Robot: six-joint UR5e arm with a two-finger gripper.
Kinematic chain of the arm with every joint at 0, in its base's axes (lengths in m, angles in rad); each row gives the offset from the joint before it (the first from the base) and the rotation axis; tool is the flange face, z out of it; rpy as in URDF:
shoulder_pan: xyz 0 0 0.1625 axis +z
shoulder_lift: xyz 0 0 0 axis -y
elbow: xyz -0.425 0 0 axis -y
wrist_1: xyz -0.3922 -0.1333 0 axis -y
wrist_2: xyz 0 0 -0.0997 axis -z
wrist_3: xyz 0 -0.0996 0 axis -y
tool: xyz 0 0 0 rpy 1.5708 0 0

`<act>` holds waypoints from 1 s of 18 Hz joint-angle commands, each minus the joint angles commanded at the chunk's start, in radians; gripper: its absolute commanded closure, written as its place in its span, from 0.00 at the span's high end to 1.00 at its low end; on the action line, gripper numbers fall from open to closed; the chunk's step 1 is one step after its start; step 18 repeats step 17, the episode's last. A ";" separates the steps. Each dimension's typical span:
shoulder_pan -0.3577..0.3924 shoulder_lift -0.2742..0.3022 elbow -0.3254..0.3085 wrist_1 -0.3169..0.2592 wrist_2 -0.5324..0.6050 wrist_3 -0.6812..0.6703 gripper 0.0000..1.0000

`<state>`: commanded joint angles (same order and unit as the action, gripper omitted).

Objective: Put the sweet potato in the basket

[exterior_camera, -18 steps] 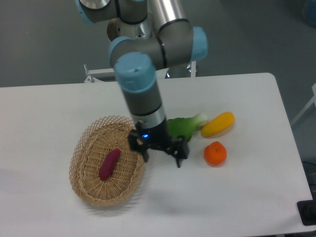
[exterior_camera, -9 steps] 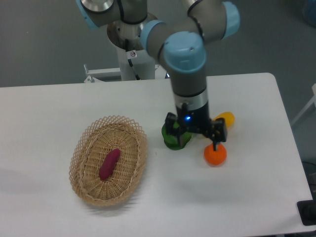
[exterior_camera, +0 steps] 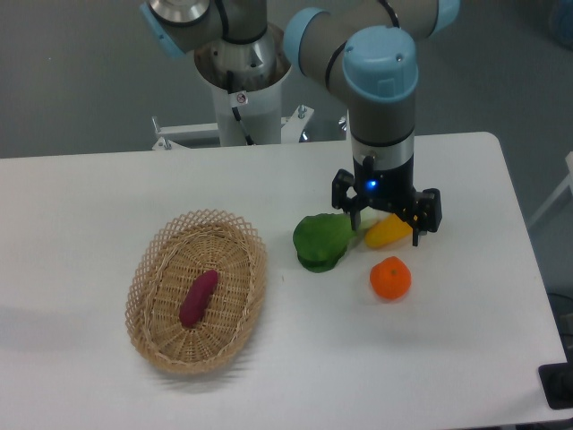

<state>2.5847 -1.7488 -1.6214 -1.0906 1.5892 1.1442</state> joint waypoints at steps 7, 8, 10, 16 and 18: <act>0.000 0.003 0.000 -0.003 0.000 0.000 1.00; 0.000 0.003 0.000 -0.003 0.000 0.002 1.00; 0.000 0.003 0.000 -0.003 0.002 0.002 1.00; -0.005 0.002 0.005 -0.002 0.005 0.002 1.00; -0.005 0.002 0.003 -0.002 0.005 0.002 1.00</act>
